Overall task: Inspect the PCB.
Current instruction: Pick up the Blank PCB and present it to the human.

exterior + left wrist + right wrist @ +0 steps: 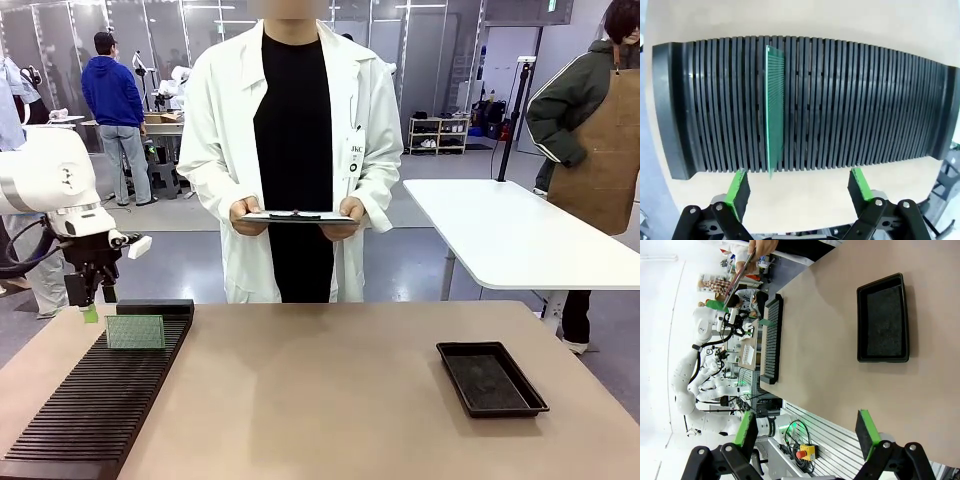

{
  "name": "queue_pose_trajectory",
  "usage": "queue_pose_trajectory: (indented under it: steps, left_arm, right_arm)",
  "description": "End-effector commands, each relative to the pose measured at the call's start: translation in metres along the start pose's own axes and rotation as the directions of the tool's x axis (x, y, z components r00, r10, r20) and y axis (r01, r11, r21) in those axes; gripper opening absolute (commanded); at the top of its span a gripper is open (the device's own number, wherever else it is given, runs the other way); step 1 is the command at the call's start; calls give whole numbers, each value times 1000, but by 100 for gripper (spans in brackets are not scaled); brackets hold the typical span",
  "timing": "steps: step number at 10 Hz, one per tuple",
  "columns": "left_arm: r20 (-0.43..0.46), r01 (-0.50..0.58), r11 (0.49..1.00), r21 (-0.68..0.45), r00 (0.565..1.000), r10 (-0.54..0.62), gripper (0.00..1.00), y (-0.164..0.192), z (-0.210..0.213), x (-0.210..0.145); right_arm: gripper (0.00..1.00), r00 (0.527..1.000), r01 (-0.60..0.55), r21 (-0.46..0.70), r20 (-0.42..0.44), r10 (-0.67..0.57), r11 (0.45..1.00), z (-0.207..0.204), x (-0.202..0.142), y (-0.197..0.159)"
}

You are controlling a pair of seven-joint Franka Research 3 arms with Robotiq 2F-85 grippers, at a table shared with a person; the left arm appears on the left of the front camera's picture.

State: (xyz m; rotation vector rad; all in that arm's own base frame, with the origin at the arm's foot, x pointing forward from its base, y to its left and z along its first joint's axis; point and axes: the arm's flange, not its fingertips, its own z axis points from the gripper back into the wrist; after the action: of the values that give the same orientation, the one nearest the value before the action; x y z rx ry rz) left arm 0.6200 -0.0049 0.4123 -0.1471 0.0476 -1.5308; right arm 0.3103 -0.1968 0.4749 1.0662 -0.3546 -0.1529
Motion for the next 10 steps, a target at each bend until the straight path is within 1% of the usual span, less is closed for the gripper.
queue_pose_trajectory:
  steps: [1, 4, 8, 9, 10]
  left_arm:
    - [-52, -17, 1000, -17, 999, 16, 100, 15, -4, 2]
    - [-62, -38, 999, -32, 997, 36, 100, 21, -17, 4]
    - [-91, -36, 997, -70, 995, 29, 100, 23, -33, 7]
    - [-93, -33, 997, -75, 995, 26, 97, 23, -35, 9]
    - [-97, -33, 997, -73, 995, 25, 90, 23, -38, 9]
  right_arm:
    - [100, 1000, 3, -8, -7, -3, 1000, 2, -1, 2]
    - [100, 1000, 3, -8, -7, -3, 1000, 2, -1, 2]
    - [100, 1000, 3, -8, -7, -3, 1000, 2, -1, 2]
    - [100, 1000, 3, -8, -7, -3, 1000, 2, -1, 2]
    - [100, 1000, 3, -8, -7, -3, 1000, 2, -1, 2]
